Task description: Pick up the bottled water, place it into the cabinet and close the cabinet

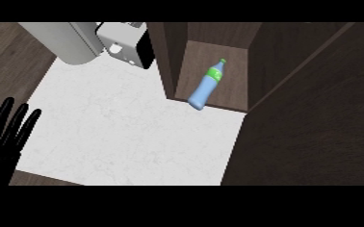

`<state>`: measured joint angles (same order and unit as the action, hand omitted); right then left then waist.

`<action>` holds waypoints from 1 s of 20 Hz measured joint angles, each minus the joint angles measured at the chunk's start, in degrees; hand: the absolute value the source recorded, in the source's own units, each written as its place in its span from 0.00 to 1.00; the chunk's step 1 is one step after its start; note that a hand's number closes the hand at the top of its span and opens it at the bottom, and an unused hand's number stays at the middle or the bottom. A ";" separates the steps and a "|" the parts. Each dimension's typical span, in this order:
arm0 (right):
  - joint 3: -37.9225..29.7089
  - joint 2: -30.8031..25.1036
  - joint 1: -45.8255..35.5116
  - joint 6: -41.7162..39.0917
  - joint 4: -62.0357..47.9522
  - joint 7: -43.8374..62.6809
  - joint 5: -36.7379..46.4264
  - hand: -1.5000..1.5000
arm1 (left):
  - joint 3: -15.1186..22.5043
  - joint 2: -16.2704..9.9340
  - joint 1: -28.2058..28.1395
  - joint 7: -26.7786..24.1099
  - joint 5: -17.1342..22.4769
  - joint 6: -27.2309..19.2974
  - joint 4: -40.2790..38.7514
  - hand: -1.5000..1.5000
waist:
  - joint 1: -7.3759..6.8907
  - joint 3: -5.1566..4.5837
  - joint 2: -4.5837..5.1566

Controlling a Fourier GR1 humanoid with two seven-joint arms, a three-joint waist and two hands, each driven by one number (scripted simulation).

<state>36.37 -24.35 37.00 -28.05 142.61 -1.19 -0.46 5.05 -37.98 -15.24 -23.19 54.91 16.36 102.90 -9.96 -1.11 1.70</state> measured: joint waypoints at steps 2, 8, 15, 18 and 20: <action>-0.13 -0.31 -1.40 -0.46 -0.05 0.54 -0.15 1.00 | -0.12 -0.36 0.12 0.22 0.12 0.44 -0.08 0.00 | -0.64 -0.04 0.12; -1.54 -2.99 -7.92 -3.36 -0.06 1.69 -0.44 1.00 | -0.58 -1.22 0.81 0.88 0.83 1.49 -0.45 0.00 | -2.53 -0.29 -0.02; -1.84 -4.52 -12.48 -5.60 -0.14 2.97 -0.73 1.00 | -1.47 -2.39 1.41 1.57 1.48 2.36 -1.14 0.00 | -2.68 -0.47 -0.06; -2.14 -5.21 -14.01 -6.39 -0.16 3.30 -0.84 1.00 | -1.64 -2.62 1.56 1.75 1.73 2.69 -1.41 0.00 | -2.74 -0.56 -0.05; -2.32 -5.45 -14.78 -6.72 -0.19 3.50 -0.92 1.00 | -1.91 -2.81 1.79 1.79 1.86 2.85 -1.56 0.00 | -2.66 -0.61 -0.05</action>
<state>34.06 -29.80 22.21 -34.77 142.41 2.31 -1.38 3.14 -40.79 -13.45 -21.41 56.76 19.21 101.34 -12.62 -1.71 1.65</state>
